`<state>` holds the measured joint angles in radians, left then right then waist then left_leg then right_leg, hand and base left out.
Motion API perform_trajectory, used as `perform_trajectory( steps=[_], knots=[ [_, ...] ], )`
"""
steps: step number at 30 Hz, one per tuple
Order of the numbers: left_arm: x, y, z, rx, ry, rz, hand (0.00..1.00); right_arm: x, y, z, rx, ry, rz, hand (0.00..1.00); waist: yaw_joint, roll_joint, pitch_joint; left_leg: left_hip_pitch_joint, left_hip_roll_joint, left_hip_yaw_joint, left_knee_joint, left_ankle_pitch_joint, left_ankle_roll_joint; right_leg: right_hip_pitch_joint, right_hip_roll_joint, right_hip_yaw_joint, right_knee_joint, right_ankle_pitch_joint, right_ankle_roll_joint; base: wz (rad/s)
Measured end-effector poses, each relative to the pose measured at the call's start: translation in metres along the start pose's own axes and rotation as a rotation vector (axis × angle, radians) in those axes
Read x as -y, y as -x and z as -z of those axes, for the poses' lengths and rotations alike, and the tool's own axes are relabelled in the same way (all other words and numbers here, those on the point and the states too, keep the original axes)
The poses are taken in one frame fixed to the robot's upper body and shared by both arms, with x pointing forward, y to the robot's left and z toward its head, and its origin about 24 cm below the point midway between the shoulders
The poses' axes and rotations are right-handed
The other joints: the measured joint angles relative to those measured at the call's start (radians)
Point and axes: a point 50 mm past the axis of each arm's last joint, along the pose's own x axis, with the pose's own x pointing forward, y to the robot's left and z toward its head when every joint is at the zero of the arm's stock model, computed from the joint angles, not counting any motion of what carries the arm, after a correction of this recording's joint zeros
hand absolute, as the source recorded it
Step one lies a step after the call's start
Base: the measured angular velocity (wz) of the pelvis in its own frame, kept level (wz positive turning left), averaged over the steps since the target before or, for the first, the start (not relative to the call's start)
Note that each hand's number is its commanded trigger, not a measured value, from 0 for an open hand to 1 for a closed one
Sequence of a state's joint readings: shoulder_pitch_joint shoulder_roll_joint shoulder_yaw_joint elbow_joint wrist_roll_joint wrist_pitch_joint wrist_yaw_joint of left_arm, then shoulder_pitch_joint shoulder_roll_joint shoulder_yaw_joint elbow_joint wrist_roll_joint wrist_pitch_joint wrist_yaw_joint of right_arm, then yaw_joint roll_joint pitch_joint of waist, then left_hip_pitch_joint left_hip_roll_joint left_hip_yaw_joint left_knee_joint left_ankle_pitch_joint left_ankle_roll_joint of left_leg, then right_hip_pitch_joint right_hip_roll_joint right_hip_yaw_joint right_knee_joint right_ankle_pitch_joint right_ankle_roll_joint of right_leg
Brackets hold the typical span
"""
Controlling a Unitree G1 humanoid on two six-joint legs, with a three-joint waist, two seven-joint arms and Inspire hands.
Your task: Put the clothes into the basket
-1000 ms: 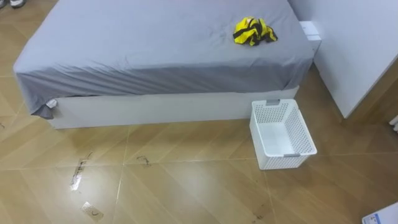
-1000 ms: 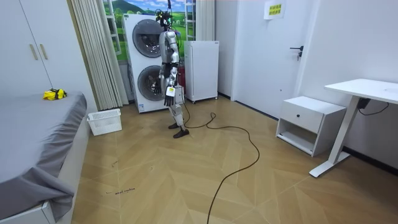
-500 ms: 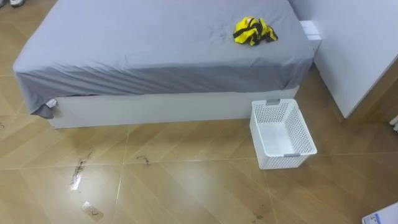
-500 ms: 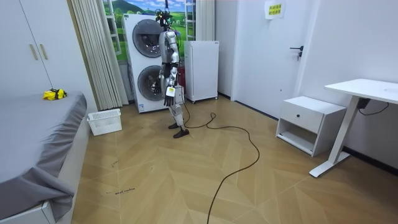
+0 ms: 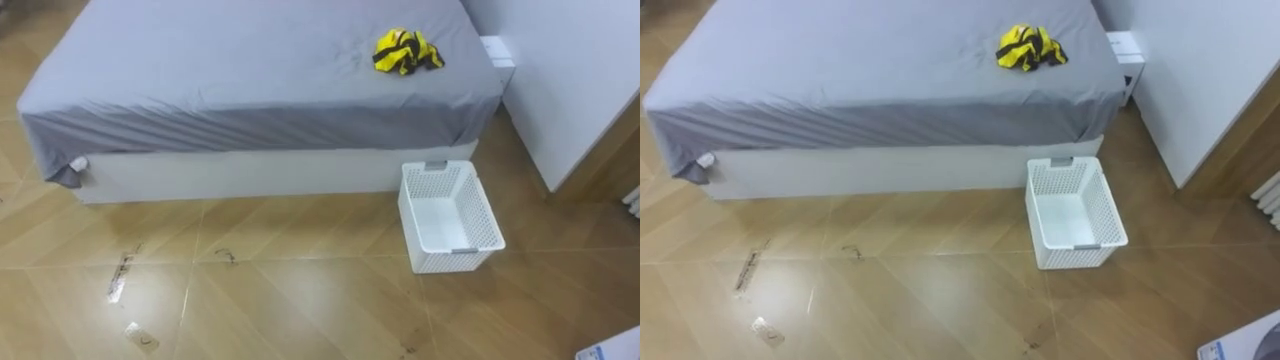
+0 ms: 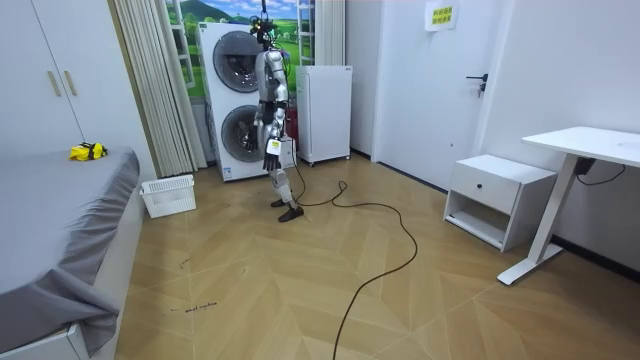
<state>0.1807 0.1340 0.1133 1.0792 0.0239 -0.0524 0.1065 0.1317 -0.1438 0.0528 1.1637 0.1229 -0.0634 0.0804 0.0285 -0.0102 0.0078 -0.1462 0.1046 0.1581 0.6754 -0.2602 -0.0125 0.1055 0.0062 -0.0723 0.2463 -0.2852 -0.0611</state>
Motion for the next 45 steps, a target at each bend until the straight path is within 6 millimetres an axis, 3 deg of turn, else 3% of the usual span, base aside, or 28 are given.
perform_trajectory(
  steps=[1, 3, 5, 6, 8, 9, 10, 12, 13, 14, 15, 16, 17, 18, 20, 22, 24, 25, 27, 29, 33, 36, 37, 38, 40, 42, 43, 45],
  knots=[
    [0.001, 0.001, 0.003, -0.008, 0.016, 0.003, 0.0, 0.001, 0.0, -0.001, 0.002, -0.011, 0.008, 0.0, 0.001, -0.001, -0.0012, -0.043, -0.03, -0.011, -0.039, -0.012, 0.019, 0.001, -0.011, 0.002, 0.009, -0.019, -0.008, 0.0],
    [0.003, 0.002, 0.007, -0.019, 0.032, 0.01, 0.0, 0.003, 0.0, -0.003, 0.006, -0.012, 0.012, 0.0, 0.002, -0.006, -0.0022, -0.132, -0.072, -0.021, -0.159, 0.009, 0.004, 0.002, -0.027, 0.004, 0.015, -0.039, 0.0, -0.05],
    [0.002, 0.005, 0.016, -0.042, 0.036, 0.004, 0.0, 0.002, 0.0, -0.001, -0.008, -0.013, 0.009, 0.0, 0.012, -0.003, 0.0012, -0.212, -0.085, -0.02, -0.362, 0.136, -0.003, 0.029, -0.042, 0.008, 0.011, -0.072, 0.008, -0.28],
    [0.001, 0.006, 0.019, -0.051, 0.036, 0.003, 0.0, 0.002, 0.0, 0.0, -0.013, -0.01, 0.008, 0.0, 0.012, -0.004, 0.0012, -0.219, -0.082, -0.02, -0.393, 0.166, -0.001, 0.04, -0.046, 0.013, 0.011, -0.082, 0.01, -0.38],
    [0.001, 0.008, 0.026, -0.068, 0.038, 0.002, 0.0, 0.002, 0.0, 0.001, -0.029, -0.001, 0.012, 0.0, 0.008, -0.018, 0.0022, -0.237, -0.09, 0.002, -0.421, 0.301, 0.029, 0.076, -0.08, 0.033, 0.01, -0.129, 0.043, -0.26],
    [0.002, 0.007, 0.025, -0.063, 0.04, 0.004, 0.0, 0.003, 0.0, 0.001, -0.03, 0.001, 0.016, 0.0, 0.006, -0.027, 0.0016, -0.245, -0.103, 0.011, -0.406, 0.322, 0.043, 0.079, -0.093, 0.042, 0.009, -0.14, 0.055, -0.1],
    [0.003, 0.006, 0.021, -0.048, 0.04, 0.008, 0.0, 0.004, 0.0, 0.0, -0.027, 0.003, 0.024, 0.0, 0.004, -0.048, -0.0086, -0.263, -0.126, 0.04, -0.348, 0.297, 0.075, 0.088, -0.131, 0.042, -0.003, -0.158, 0.074, -0.09],
    [0.005, 0.005, 0.014, -0.018, 0.044, 0.016, 0.0, 0.007, -0.001, -0.002, -0.018, -0.009, 0.046, 0.0, 0.006, -0.053, 0.0004, -0.293, -0.136, 0.068, -0.197, 0.177, 0.092, 0.099, -0.165, 0.011, 0.034, -0.136, 0.117, -0.14],
    [0.003, 0.004, 0.013, -0.013, 0.045, 0.013, 0.0, 0.007, -0.001, -0.002, -0.017, -0.018, 0.052, 0.0, 0.007, -0.052, -0.0001, -0.285, -0.135, 0.077, -0.174, 0.149, 0.096, 0.096, -0.174, 0.005, 0.07, -0.128, 0.128, -0.2],
    [0.001, 0.004, 0.012, -0.004, 0.045, 0.006, 0.0, 0.007, -0.001, -0.004, -0.005, -0.018, 0.06, 0.0, 0.009, -0.052, -0.0001, -0.249, -0.136, 0.103, -0.15, 0.101, 0.104, 0.075, -0.193, 0.002, 0.185, -0.103, 0.15, -0.16],
    [-0.001, 0.004, 0.012, 0.0, 0.046, 0.002, 0.0, 0.007, -0.001, -0.004, -0.003, -0.018, 0.064, 0.0, 0.008, -0.051, -0.002, -0.224, -0.138, 0.119, -0.154, 0.079, 0.107, 0.056, -0.201, 0.0, 0.258, -0.076, 0.149, -0.11],
    [-0.001, 0.003, 0.006, 0.014, 0.06, -0.004, 0.0, 0.008, -0.001, -0.005, 0.002, -0.02, 0.074, 0.0, 0.005, -0.048, -0.0036, -0.157, -0.145, 0.145, -0.184, 0.043, 0.114, 0.014, -0.222, -0.015, 0.407, 0.016, 0.149, 0.0],
    [-0.001, 0.001, 0.0, 0.031, 0.058, -0.004, 0.0, 0.009, -0.001, -0.006, 0.005, -0.019, 0.086, 0.0, 0.008, -0.042, -0.0052, -0.089, -0.158, 0.14, -0.225, 0.025, 0.118, -0.026, -0.236, -0.016, 0.542, 0.15, 0.13, 0.0],
    [-0.001, 0.001, -0.002, 0.037, 0.059, -0.006, 0.0, 0.009, -0.001, -0.007, 0.01, -0.021, 0.092, 0.0, 0.007, -0.03, -0.006, -0.059, -0.159, 0.133, -0.244, 0.015, 0.119, -0.056, -0.238, -0.018, 0.6, 0.187, 0.117, -0.1],
    [0.001, -0.001, -0.012, 0.067, 0.04, -0.012, 0.0, 0.008, -0.002, -0.025, 0.08, -0.022, 0.09, 0.0, 0.02, 0.001, -0.0021, 0.053, -0.146, 0.081, -0.314, -0.009, 0.108, -0.207, -0.178, -0.067, 0.728, 0.043, 0.067, -0.04],
    [0.003, -0.003, -0.022, 0.096, 0.034, -0.008, 0.0, 0.005, -0.002, -0.037, 0.128, -0.049, 0.088, 0.0, 0.012, 0.015, 0.0039, 0.121, -0.133, 0.034, -0.353, -0.022, 0.101, -0.323, -0.121, -0.119, 0.655, -0.031, 0.052, 0.35],
    [0.008, -0.004, -0.029, 0.118, 0.008, -0.003, 0.0, 0.003, -0.002, -0.048, 0.165, -0.055, 0.092, 0.0, -0.005, 0.011, 0.0041, 0.185, -0.129, -0.008, -0.398, -0.036, 0.091, -0.415, -0.083, -0.134, 0.474, -0.036, 0.048, 0.59],
    [0.015, -0.003, -0.028, 0.12, -0.005, 0.01, 0.0, 0.003, -0.002, -0.053, 0.188, -0.058, 0.11, 0.0, -0.002, 0.008, 0.0034, 0.233, -0.124, -0.015, -0.44, -0.044, 0.078, -0.448, -0.07, -0.129, 0.308, 0.005, 0.044, 0.55],
    [0.029, 0.001, -0.022, 0.107, -0.027, 0.038, 0.0, 0.001, -0.001, -0.062, 0.235, -0.068, 0.142, 0.0, 0.001, 0.014, 0.001, 0.321, -0.084, -0.028, -0.48, -0.074, 0.037, -0.465, -0.057, -0.14, 0.098, 0.232, 0.023, 0.65],
    [0.031, 0.002, -0.015, 0.087, -0.045, 0.046, 0.0, -0.006, 0.0, -0.075, 0.292, -0.084, 0.146, 0.0, 0.009, 0.019, -0.0047, 0.338, -0.041, -0.027, -0.459, -0.101, -0.006, -0.434, -0.019, -0.168, 0.104, 0.27, -0.029, 0.37],
    [0.026, 0.005, 0.002, 0.04, -0.036, 0.033, 0.0, -0.008, 0.007, -0.114, 0.449, -0.083, 0.147, 0.0, 0.026, 0.055, 0.0013, 0.378, 0.031, -0.025, -0.418, -0.074, -0.072, -0.411, 0.017, -0.232, 0.221, 0.171, -0.064, 0.05],
    [0.012, 0.007, 0.011, 0.026, -0.029, -0.01, 0.0, -0.011, 0.014, -0.132, 0.531, -0.062, 0.138, 0.0, 0.028, 0.051, 0.0005, 0.307, 0.068, -0.027, -0.122, 0.011, -0.086, -0.298, 0.037, -0.259, 0.175, 0.111, -0.072, -0.1],
    [0.008, 0.008, 0.014, 0.022, -0.027, -0.024, 0.0, -0.011, 0.018, -0.139, 0.566, -0.065, 0.134, 0.0, 0.025, 0.047, -0.0003, 0.268, 0.077, -0.03, 0.003, 0.078, -0.081, -0.235, 0.049, -0.255, 0.116, 0.094, -0.072, -0.18],
    [0.006, 0.009, 0.014, 0.018, -0.021, -0.03, 0.0, -0.01, 0.02, -0.144, 0.587, -0.068, 0.139, 0.0, 0.012, 0.042, 0.0026, 0.22, 0.085, -0.033, 0.098, 0.084, -0.075, -0.191, 0.052, -0.252, 0.076, 0.085, -0.069, -0.07],
    [0.005, 0.007, 0.004, 0.053, -0.004, -0.037, 0.0, -0.008, 0.02, -0.145, 0.587, -0.065, 0.161, 0.0, 0.001, 0.026, 0.0102, 0.146, 0.078, -0.021, 0.14, 0.047, -0.05, -0.139, 0.05, -0.23, 0.034, 0.081, -0.063, 0.11],
    [0.006, 0.006, -0.003, 0.074, 0.012, -0.034, 0.0, -0.007, 0.02, -0.144, 0.583, -0.066, 0.173, 0.0, 0.004, 0.015, 0.0105, 0.083, 0.052, -0.015, 0.085, -0.022, -0.054, -0.106, 0.045, -0.202, 0.011, 0.076, -0.054, -0.23],
    [0.007, 0.007, -0.004, 0.081, 0.022, -0.03, 0.0, -0.007, 0.021, -0.146, 0.589, -0.063, 0.178, 0.0, 0.014, 0.012, 0.0071, 0.052, 0.04, -0.01, 0.005, -0.059, -0.058, -0.098, 0.042, -0.171, 0.008, 0.073, -0.048, -0.7],
    [0.007, 0.007, -0.005, 0.085, 0.034, -0.029, 0.0, -0.007, 0.026, -0.153, 0.62, -0.066, 0.195, 0.0, 0.025, 0.015, 0.0004, 0.003, 0.038, -0.008, -0.137, -0.067, -0.057, -0.103, 0.041, -0.131, 0.009, 0.069, -0.038, -0.69]
  ],
)
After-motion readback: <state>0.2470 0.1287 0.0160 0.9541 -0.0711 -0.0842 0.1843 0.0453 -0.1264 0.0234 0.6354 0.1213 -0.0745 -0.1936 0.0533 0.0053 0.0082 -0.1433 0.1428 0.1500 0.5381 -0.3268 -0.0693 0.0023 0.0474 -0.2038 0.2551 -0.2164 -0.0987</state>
